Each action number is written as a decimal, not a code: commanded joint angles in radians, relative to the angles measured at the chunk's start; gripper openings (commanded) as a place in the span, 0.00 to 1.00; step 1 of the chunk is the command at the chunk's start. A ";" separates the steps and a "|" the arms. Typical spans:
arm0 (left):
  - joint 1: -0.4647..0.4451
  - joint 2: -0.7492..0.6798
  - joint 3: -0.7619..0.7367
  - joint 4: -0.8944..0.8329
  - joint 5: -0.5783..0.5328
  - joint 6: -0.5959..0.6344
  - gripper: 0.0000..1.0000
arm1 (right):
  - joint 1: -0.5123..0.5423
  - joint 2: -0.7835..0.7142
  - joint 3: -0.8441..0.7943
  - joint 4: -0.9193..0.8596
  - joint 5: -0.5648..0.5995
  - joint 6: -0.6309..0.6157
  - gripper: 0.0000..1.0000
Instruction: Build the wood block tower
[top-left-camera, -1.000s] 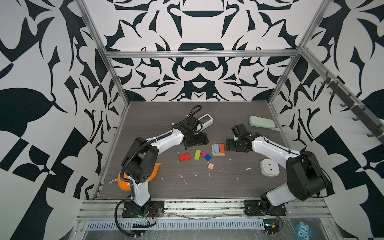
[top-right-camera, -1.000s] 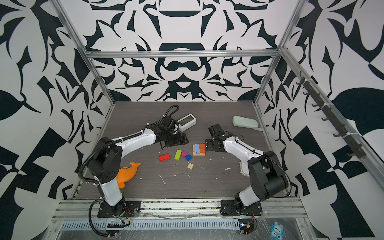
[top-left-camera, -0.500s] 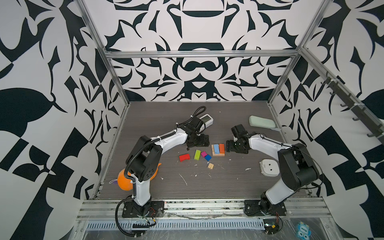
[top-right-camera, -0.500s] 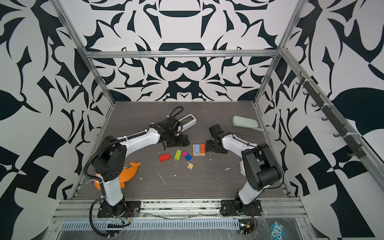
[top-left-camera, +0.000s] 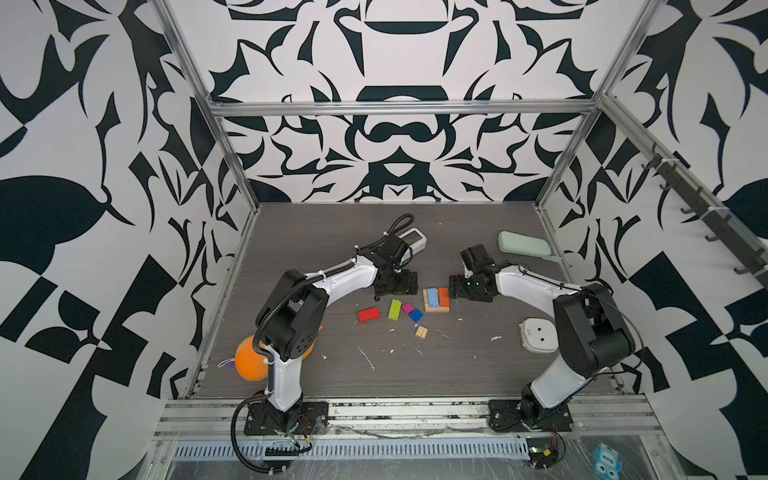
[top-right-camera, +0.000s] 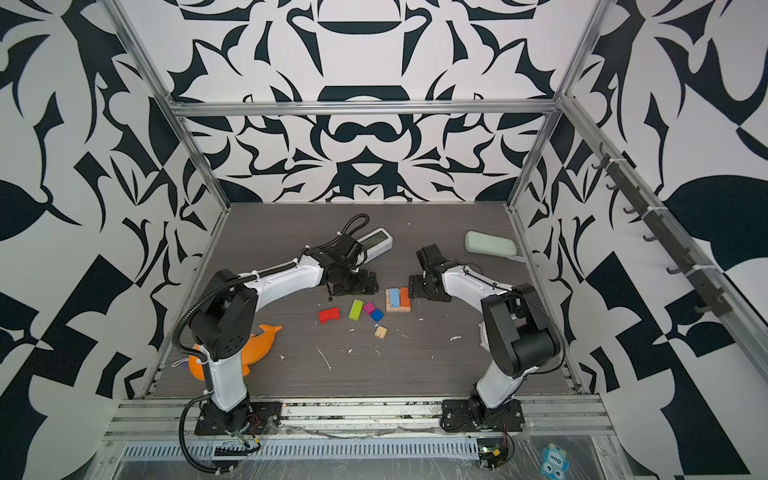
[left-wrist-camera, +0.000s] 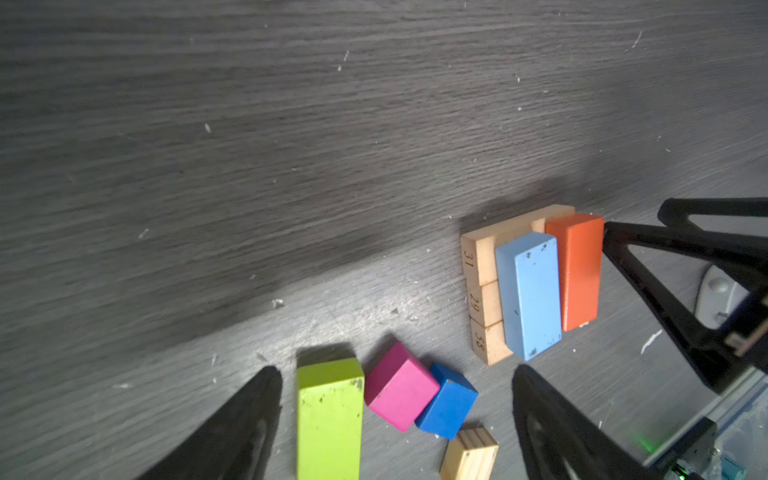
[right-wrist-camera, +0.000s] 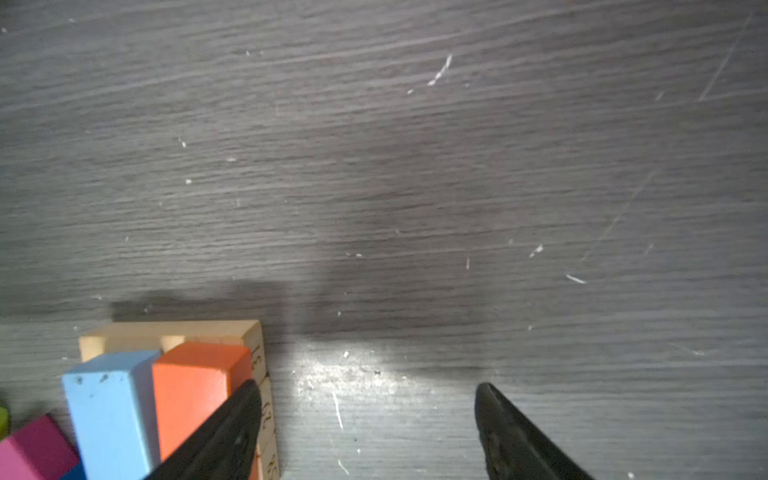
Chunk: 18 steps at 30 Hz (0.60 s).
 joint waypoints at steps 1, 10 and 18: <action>-0.004 0.008 0.026 -0.034 -0.012 0.012 0.89 | -0.003 -0.001 0.035 0.006 0.002 -0.015 0.85; -0.004 0.007 0.026 -0.036 -0.013 0.012 0.90 | -0.004 0.010 0.037 0.019 -0.023 -0.014 0.85; -0.006 0.007 0.026 -0.036 -0.012 0.013 0.90 | -0.003 0.006 0.032 0.027 -0.043 -0.013 0.85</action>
